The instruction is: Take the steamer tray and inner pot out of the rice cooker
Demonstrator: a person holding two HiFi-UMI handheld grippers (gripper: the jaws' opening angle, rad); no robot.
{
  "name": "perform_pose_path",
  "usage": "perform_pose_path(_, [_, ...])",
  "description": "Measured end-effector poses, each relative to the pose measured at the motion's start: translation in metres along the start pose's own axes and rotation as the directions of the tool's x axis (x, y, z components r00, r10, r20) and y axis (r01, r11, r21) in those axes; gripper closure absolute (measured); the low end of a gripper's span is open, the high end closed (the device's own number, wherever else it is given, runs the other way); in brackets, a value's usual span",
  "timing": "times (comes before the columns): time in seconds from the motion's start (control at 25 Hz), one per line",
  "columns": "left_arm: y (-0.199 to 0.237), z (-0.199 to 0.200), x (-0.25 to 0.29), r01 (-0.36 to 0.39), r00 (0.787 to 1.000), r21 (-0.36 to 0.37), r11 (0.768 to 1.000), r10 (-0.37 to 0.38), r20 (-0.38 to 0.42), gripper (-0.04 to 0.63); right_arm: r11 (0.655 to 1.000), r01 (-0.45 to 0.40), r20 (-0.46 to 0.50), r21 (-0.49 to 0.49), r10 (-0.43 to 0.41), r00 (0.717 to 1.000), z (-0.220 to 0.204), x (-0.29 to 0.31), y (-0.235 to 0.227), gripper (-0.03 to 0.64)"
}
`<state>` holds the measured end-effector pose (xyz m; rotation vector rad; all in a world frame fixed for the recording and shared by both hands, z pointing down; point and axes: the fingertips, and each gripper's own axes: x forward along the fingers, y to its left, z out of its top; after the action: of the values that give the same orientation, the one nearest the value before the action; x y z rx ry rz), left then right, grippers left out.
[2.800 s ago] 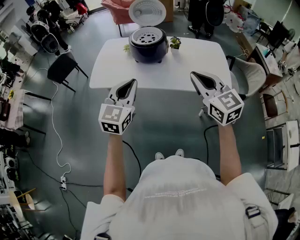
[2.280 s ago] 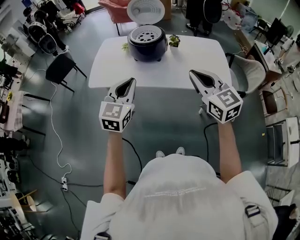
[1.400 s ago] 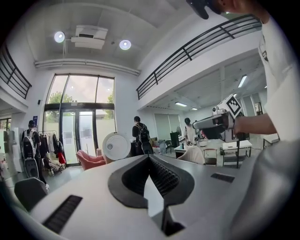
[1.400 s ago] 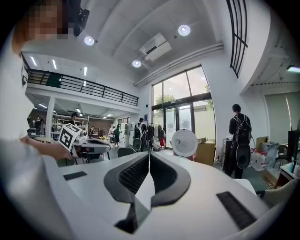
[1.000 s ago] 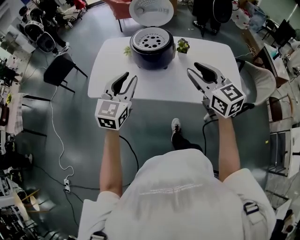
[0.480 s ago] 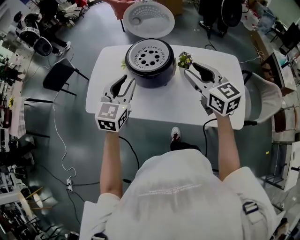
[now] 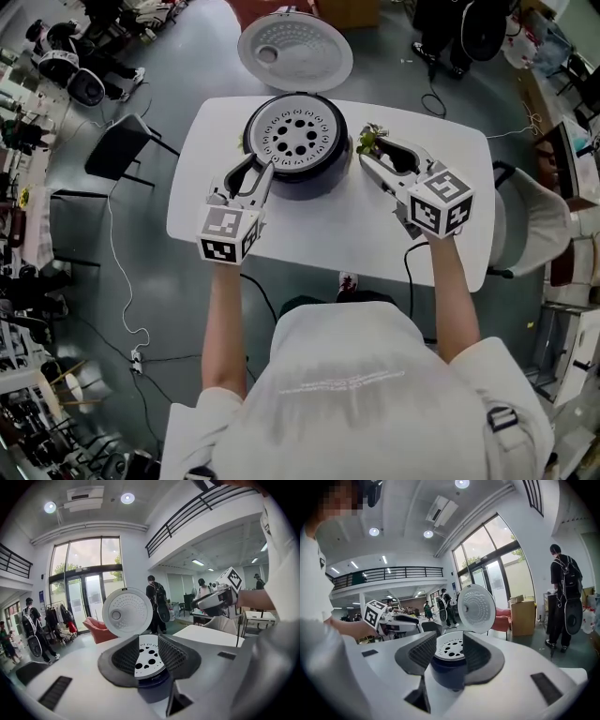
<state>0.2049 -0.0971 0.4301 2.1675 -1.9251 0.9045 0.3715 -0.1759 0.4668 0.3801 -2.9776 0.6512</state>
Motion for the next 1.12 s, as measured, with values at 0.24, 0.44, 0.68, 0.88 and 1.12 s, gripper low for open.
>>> perform_pose_path(0.24, [0.014,-0.016,0.027,0.01,0.999,-0.009,1.0,-0.01,-0.054,0.456,0.998,0.013,-0.021,0.054,-0.012,1.0,-0.006,0.026,-0.026,0.425])
perform_pose_path(0.44, [0.031,-0.025,0.052,0.034,0.998,-0.019,0.999,-0.035,-0.057,0.456,0.997,0.034,-0.064,0.062,-0.03,0.997,-0.013,0.053,-0.041,0.425])
perform_pose_path(0.68, [0.061,-0.031,0.078,0.092,0.994,-0.011,0.996,-0.093,-0.049,0.456,0.996,0.072,-0.11,0.053,-0.066,0.992,-0.017,0.091,-0.048,0.425])
perform_pose_path(0.88, [0.088,-0.038,0.096,0.174,0.983,-0.004,0.985,-0.174,-0.051,0.457,0.99,0.136,-0.18,0.033,-0.128,0.975,-0.022,0.122,-0.049,0.408])
perform_pose_path(1.12, [0.116,-0.052,0.121,0.273,0.961,-0.011,0.962,-0.273,-0.053,0.46,0.976,0.219,-0.306,0.006,-0.206,0.929,-0.041,0.159,-0.058,0.388])
